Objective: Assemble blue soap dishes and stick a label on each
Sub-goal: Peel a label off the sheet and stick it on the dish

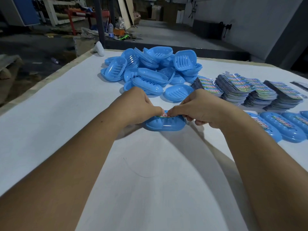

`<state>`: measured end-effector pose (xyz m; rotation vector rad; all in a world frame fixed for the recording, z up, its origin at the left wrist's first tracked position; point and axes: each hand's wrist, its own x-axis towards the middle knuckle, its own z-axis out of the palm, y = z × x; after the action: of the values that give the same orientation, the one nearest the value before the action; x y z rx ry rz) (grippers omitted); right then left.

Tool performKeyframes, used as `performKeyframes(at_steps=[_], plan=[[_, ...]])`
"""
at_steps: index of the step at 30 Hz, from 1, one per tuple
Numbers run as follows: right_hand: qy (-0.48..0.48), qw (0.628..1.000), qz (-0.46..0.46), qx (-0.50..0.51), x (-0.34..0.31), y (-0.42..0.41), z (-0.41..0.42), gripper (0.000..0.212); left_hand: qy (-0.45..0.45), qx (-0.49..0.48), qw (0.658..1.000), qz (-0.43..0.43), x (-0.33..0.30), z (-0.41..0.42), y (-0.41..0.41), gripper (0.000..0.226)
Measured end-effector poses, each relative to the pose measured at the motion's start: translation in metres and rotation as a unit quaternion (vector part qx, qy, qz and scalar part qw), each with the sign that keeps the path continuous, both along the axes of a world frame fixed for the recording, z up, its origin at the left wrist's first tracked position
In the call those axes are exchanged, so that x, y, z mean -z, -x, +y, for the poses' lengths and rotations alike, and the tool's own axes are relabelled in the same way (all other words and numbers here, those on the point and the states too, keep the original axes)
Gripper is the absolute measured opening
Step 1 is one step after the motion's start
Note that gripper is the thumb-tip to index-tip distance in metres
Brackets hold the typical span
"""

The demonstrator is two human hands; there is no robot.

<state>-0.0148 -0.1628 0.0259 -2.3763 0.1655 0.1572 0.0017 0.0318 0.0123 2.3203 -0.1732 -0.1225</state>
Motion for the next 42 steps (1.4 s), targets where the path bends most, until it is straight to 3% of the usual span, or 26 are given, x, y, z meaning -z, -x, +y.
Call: performKeyframes(at_steps=[24, 28, 42], plan=[[0.030, 0.999, -0.010, -0.002, 0.0012, 0.0009, 0.0035, 0.035, -0.125, -0.028, 0.989, -0.073, 0.0011, -0.0059, -0.0017, 0.036], [0.055, 0.998, -0.018, -0.009, 0.0026, 0.0007, 0.0042, 0.053, -0.148, -0.027, 0.985, -0.079, 0.0008, -0.0081, -0.0026, 0.040], [0.064, 0.998, -0.003, 0.004, 0.0012, -0.0009, 0.0051, 0.059, -0.119, -0.035, 0.988, -0.094, 0.0018, -0.0072, -0.0004, 0.039]])
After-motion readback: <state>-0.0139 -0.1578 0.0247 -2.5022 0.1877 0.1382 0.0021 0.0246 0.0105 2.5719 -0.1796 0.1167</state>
